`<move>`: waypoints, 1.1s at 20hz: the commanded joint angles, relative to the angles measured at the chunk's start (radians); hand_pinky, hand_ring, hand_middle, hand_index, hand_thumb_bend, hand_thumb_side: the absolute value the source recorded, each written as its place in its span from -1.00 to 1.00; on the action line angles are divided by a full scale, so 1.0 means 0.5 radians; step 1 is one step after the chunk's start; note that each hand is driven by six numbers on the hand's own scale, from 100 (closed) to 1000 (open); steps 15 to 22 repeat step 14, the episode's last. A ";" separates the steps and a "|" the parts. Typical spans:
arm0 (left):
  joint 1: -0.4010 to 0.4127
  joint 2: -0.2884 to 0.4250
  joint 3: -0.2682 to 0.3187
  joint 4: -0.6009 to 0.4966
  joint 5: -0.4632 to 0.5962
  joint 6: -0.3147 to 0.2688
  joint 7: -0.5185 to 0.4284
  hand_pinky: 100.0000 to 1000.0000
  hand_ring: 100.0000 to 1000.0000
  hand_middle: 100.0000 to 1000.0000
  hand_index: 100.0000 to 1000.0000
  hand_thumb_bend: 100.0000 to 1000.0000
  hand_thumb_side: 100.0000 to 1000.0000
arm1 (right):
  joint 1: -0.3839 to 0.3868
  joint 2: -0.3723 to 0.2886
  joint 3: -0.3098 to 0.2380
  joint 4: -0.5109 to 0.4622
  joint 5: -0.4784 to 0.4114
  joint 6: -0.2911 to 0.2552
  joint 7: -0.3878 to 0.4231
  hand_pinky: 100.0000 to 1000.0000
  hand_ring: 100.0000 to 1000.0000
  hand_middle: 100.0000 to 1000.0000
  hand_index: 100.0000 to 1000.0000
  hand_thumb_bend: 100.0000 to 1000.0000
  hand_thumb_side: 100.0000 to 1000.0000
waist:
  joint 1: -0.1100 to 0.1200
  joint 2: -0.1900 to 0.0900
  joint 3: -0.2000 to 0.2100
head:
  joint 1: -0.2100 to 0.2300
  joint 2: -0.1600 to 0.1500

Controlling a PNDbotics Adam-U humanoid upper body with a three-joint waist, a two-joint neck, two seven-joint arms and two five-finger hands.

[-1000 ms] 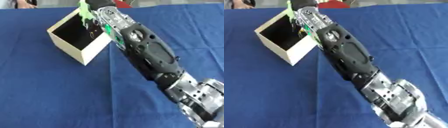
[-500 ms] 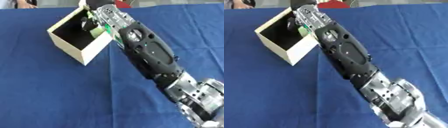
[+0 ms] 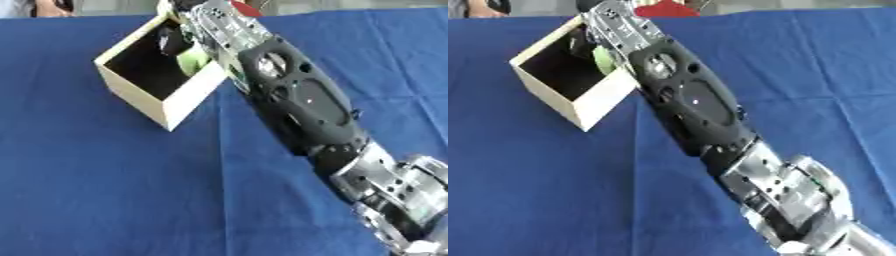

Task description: Pick up objects on the table and place them in the box.

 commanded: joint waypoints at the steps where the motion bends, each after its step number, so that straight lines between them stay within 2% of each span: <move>1: -0.018 0.023 0.004 -0.036 -0.002 0.002 -0.008 -0.18 0.07 0.22 0.62 -0.54 0.19 | -0.075 -0.100 0.034 -0.150 -0.071 -0.023 0.048 0.74 0.86 0.66 0.88 -1.00 -0.09 | 0.004 -0.059 -0.005 | 0.015 0.007; 4: -0.013 0.031 0.006 -0.036 -0.009 0.002 -0.006 -0.18 0.07 0.22 0.62 -0.54 0.19 | -0.082 -0.241 0.109 -0.372 -0.180 -0.069 0.152 0.74 0.85 0.66 0.87 -1.00 -0.16 | -0.006 -0.069 -0.017 | 0.032 0.016; 8: -0.007 0.047 0.013 -0.036 -0.022 0.003 0.002 -0.18 0.08 0.22 0.62 -0.54 0.19 | -0.021 -0.511 0.210 -0.866 -0.377 -0.079 0.339 0.72 0.84 0.64 0.84 -1.00 -0.35 | -0.015 -0.077 -0.033 | 0.068 0.033; 11: -0.002 0.057 0.019 -0.036 -0.030 0.005 0.009 -0.18 0.08 0.22 0.62 -0.53 0.19 | 0.074 -0.714 0.220 -1.280 -0.489 -0.035 0.449 0.72 0.82 0.63 0.81 -1.00 -0.46 | -0.012 -0.077 -0.046 | 0.093 0.042; 14: 0.002 0.063 0.023 -0.036 -0.035 0.006 0.014 -0.18 0.08 0.22 0.62 -0.54 0.19 | 0.201 -0.899 0.181 -1.671 -0.585 0.006 0.527 0.73 0.82 0.62 0.79 -1.00 -0.50 | -0.007 -0.073 -0.059 | 0.113 0.052; 22: 0.002 0.063 0.023 -0.036 -0.035 0.006 0.014 -0.18 0.08 0.22 0.62 -0.54 0.19 | 0.201 -0.899 0.181 -1.671 -0.585 0.006 0.527 0.73 0.82 0.62 0.79 -1.00 -0.50 | -0.007 -0.073 -0.059 | 0.113 0.052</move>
